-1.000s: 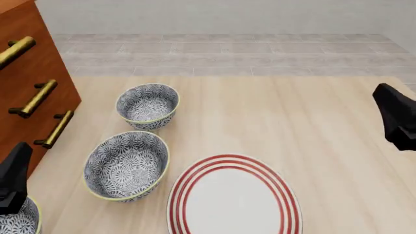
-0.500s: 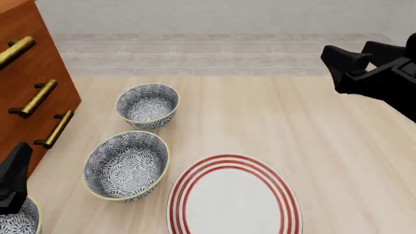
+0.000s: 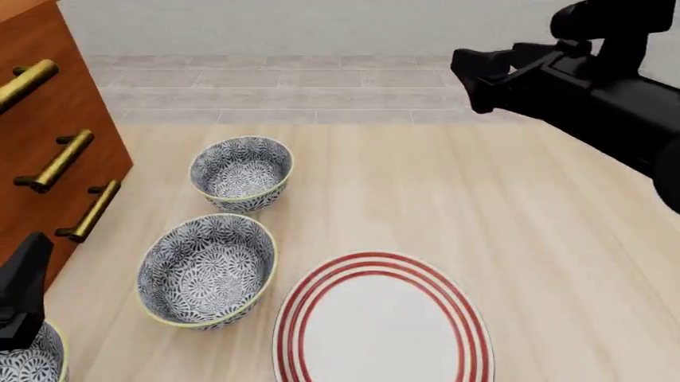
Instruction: Pick up the bowl and put it in the front on the plate.
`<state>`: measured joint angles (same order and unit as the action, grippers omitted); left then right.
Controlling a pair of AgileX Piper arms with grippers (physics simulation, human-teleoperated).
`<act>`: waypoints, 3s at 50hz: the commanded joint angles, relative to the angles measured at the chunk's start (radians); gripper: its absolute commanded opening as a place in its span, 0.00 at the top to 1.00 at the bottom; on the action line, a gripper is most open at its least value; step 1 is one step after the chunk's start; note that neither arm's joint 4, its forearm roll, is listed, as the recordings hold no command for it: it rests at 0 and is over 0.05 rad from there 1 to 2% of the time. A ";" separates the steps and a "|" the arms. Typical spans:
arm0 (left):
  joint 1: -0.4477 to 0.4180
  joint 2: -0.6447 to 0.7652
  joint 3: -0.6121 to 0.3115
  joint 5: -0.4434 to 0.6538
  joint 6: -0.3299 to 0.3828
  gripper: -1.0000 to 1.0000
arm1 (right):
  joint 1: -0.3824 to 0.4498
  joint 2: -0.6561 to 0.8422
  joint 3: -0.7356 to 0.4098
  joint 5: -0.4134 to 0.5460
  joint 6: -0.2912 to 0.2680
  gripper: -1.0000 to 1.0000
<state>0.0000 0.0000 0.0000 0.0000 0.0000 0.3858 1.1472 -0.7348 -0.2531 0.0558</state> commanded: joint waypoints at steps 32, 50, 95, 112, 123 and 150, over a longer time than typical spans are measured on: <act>0.000 0.000 0.000 0.000 0.000 0.00 | 0.209 0.337 -0.368 0.155 -0.037 0.00; 0.000 0.000 0.000 0.000 0.000 0.00 | 0.232 0.480 -0.497 0.189 0.019 0.00; 0.000 0.000 0.000 0.000 0.000 0.00 | 0.229 0.792 -0.783 0.269 0.035 0.00; 0.000 0.000 0.000 0.000 0.000 0.00 | 0.242 0.876 -0.845 0.281 0.051 0.00; 0.000 0.000 0.000 0.000 0.000 0.00 | 0.233 0.928 -0.882 0.286 0.050 0.00; 0.000 0.000 0.000 0.000 0.000 0.00 | 0.227 1.037 -0.988 0.327 0.045 0.00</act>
<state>0.0000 0.0000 0.0000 0.0000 0.0000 0.6125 2.1470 -1.6859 0.0599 0.1084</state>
